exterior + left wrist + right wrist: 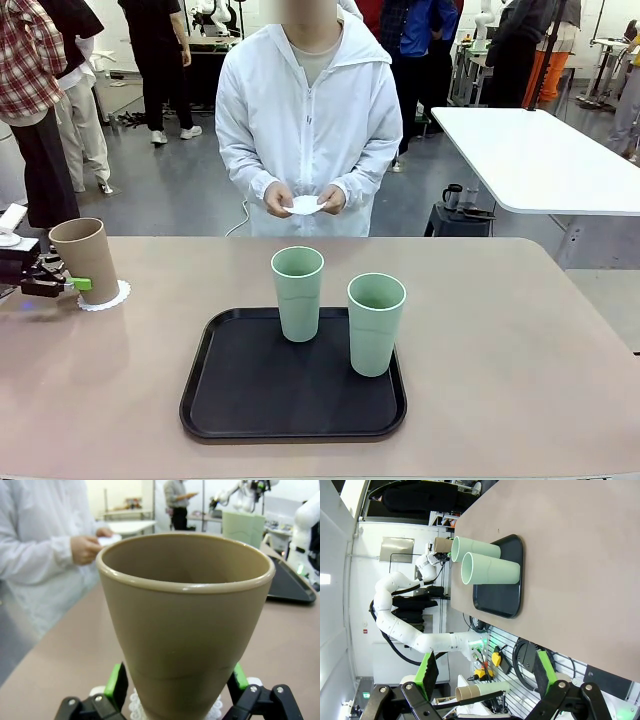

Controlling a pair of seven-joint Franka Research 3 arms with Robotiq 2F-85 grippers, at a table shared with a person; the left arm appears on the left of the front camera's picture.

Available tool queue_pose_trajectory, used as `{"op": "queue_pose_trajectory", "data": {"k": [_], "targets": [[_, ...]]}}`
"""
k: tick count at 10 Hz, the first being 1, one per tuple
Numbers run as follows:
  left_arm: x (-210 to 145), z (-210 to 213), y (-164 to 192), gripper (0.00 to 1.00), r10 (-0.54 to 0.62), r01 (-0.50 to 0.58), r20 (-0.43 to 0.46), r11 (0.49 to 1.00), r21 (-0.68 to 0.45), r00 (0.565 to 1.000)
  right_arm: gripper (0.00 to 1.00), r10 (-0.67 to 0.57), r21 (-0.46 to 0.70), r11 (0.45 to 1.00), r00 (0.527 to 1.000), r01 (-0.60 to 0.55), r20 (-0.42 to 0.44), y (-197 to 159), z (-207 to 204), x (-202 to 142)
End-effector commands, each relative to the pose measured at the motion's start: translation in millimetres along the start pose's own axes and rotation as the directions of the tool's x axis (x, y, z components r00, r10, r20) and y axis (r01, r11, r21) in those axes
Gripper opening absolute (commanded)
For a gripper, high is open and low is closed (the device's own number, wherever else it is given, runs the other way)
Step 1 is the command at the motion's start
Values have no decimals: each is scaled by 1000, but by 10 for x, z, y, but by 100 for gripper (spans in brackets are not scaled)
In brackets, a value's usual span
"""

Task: Place coasters on the table and set cups on them.
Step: Pick up one Reusable plastic cup and place it on a coaster set by the human.

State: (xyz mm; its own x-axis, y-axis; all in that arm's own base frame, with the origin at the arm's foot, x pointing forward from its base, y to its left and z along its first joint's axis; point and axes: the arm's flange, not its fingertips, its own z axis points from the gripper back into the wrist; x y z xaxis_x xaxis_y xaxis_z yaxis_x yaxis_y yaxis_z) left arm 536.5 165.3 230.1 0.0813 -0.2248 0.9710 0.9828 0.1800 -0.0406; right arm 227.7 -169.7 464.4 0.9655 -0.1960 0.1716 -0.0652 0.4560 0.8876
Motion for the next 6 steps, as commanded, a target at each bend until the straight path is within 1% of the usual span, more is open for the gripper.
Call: {"op": "queue_pose_trajectory", "data": {"k": [1,3,4,6], "targets": [[28,3,21,100,6,-6,-46,1000,0,999,100,0,13,1000,1000,0,0,-3,0,7],[58,30,22,100,15,-15,-72,1000,-6,997,100,0,13,1000,1000,0,0,-3,0,7],[65,42,28,100,38,-39,-91,999,-10,995,100,0,13,1000,1000,0,0,-3,0,7],[65,72,11,100,73,-77,-157,997,-23,985,100,0,13,1000,1000,0,0,-3,0,7]]}}
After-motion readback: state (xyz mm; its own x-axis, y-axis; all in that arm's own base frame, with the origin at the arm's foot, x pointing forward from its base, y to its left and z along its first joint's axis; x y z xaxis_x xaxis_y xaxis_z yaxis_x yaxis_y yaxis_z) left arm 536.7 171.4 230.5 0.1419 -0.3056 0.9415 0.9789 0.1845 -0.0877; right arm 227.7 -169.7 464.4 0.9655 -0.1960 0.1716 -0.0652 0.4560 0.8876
